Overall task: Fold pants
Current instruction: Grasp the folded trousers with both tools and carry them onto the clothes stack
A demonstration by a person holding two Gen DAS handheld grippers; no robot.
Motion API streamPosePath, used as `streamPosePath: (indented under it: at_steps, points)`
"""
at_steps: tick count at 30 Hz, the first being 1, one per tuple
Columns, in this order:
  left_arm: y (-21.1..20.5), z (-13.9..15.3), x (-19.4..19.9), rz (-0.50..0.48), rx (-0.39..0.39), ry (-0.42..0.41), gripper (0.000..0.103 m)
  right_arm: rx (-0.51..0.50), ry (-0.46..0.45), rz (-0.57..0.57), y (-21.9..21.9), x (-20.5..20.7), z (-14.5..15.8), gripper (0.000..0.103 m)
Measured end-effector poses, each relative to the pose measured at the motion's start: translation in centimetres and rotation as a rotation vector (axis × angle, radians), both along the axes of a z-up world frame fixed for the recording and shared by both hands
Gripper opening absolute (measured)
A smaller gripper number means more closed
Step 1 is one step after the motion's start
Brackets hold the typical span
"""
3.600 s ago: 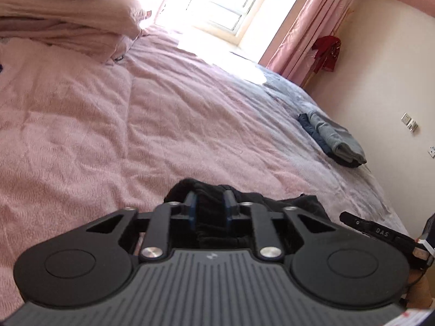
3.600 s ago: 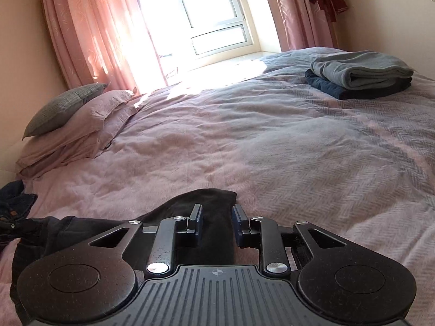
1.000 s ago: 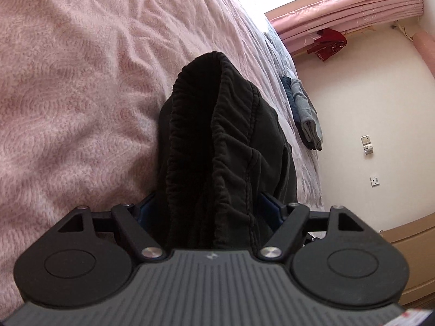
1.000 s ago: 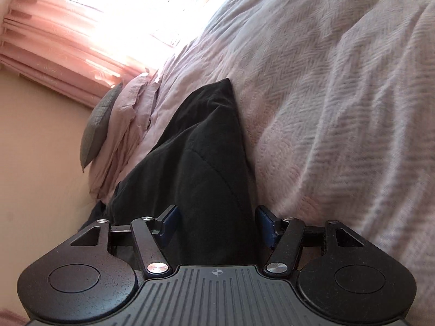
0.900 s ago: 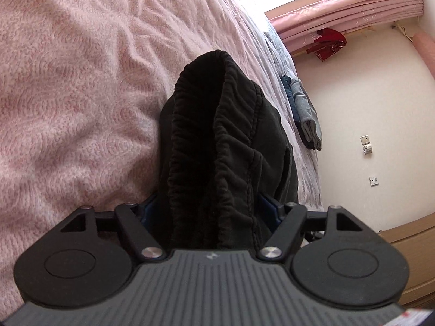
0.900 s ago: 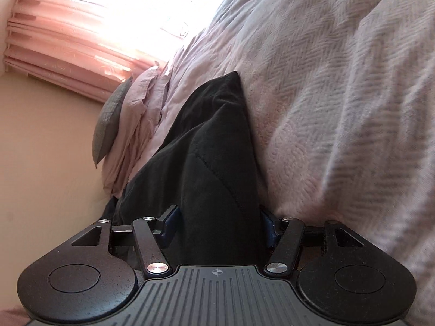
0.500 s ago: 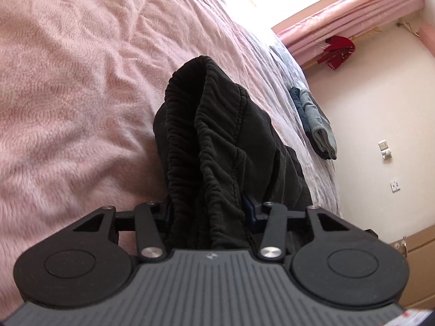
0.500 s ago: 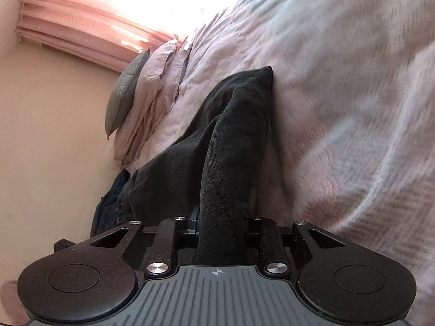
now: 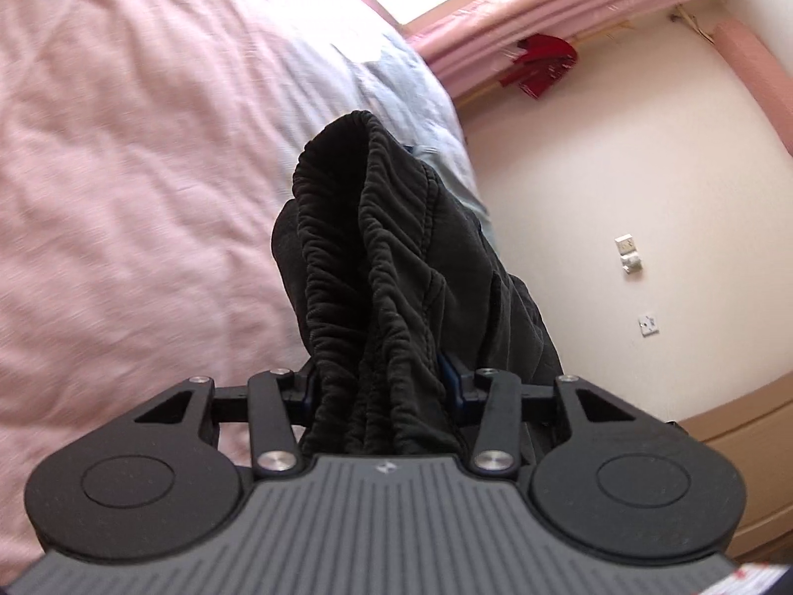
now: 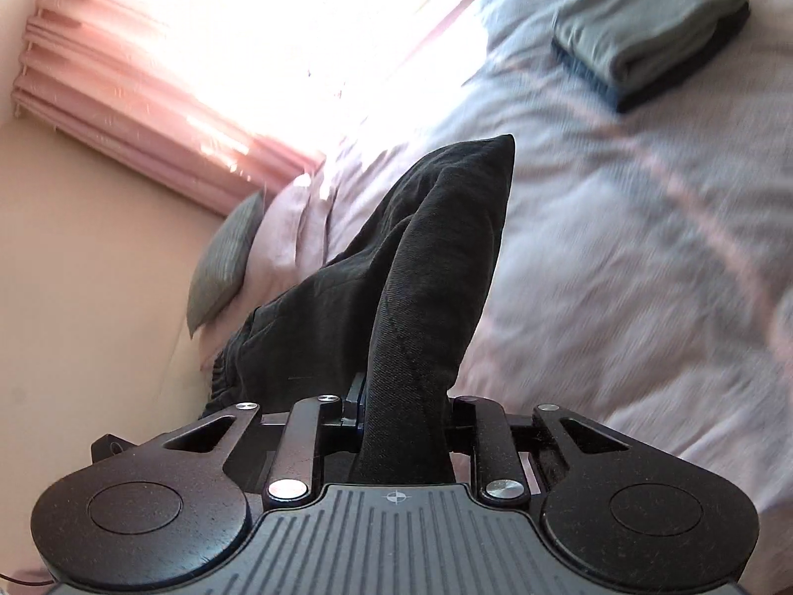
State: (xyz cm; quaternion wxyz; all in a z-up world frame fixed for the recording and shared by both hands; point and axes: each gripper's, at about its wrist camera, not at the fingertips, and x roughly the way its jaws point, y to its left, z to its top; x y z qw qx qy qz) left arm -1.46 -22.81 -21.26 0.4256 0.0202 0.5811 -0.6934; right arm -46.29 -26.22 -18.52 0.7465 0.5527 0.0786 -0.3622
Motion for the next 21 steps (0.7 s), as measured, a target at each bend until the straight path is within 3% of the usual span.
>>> streamPosePath:
  at_steps: [8, 15, 21]
  points:
    - [-11.3, 1.9, -13.0, -0.049, -0.032, -0.001, 0.040, -0.030, 0.013, -0.050, -11.0, -11.7, 2.7, 0.018]
    - [-21.9, 1.5, -24.8, 0.036, -0.049, -0.003, 0.040, -0.057, 0.041, 0.034, -25.6, -22.7, 2.3, 0.019]
    - [-32.8, 1.9, -32.0, 0.084, -0.084, 0.005, 0.040, -0.130, 0.075, 0.090, -38.2, -28.8, 2.6, 0.019]
